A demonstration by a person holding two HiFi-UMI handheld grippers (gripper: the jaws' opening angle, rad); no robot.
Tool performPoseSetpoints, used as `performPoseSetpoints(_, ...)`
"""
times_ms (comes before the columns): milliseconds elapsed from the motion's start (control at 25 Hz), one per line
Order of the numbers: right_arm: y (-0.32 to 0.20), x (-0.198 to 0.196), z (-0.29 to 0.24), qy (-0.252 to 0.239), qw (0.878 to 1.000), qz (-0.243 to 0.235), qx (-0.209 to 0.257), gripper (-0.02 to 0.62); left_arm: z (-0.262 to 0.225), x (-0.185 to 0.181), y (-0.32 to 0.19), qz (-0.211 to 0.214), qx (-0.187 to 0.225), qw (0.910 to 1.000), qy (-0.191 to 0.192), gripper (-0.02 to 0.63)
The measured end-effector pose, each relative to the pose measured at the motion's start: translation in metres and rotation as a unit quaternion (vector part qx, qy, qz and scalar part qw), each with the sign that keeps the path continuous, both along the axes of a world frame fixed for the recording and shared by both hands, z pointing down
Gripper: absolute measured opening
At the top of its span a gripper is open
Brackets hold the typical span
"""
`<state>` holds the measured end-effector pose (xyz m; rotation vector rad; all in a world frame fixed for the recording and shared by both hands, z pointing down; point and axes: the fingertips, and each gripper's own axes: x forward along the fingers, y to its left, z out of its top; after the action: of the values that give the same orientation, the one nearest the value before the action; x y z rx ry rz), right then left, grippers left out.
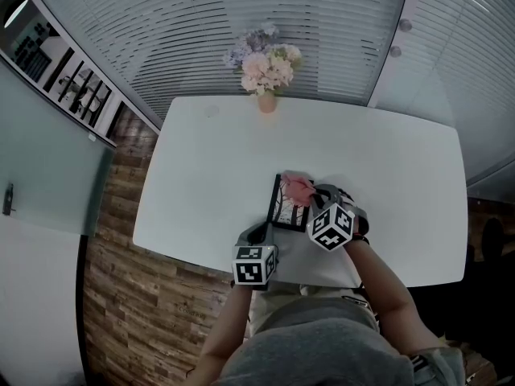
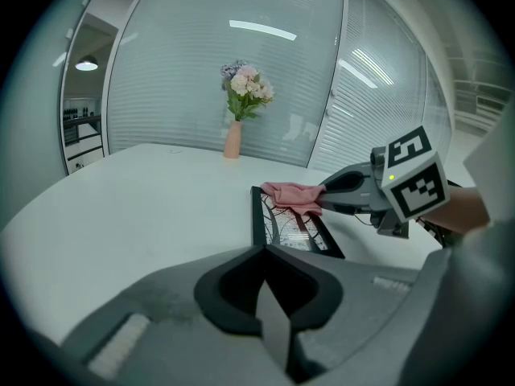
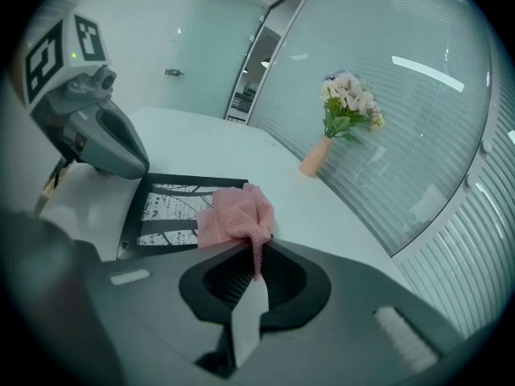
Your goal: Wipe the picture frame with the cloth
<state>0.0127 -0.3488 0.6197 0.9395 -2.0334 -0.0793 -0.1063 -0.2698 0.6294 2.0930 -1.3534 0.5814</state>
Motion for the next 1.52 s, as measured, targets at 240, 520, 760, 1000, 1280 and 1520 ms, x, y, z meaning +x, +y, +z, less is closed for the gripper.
performPoseSetpoints(240,-0.006,0.002,0.001,0.0,1.0,0.01,0.0,0.017,0.001,-0.001,0.0,-0.001,0.002,1.0,-0.004,0.002)
performPoseSetpoints(520,0.005,-0.002,-0.015,-0.024,1.0,0.008,0.014,0.017,0.0,-0.002,-0.001,-0.005,0.015,0.9997,-0.019,0.002)
performPoseSetpoints(760,0.037,0.006,-0.041,-0.082,0.996,0.027,0.023,0.017,-0.001,-0.002,-0.002,-0.014,0.036,0.9985,-0.039,0.002)
performPoseSetpoints(1000,0.071,0.019,-0.067,-0.141,0.988,0.052,0.031,0.017,-0.012,-0.01,0.005,-0.041,0.04,0.9982,-0.018,0.002)
performPoseSetpoints(1280,0.113,0.022,-0.086,-0.195,0.978,0.069,0.038,0.017,-0.042,-0.007,0.035,-0.045,0.067,0.9967,-0.004,0.002)
performPoseSetpoints(1520,0.152,0.009,-0.1,-0.223,0.97,0.082,0.042,0.017,-0.066,-0.008,0.072,-0.04,0.087,0.9953,0.015,0.002)
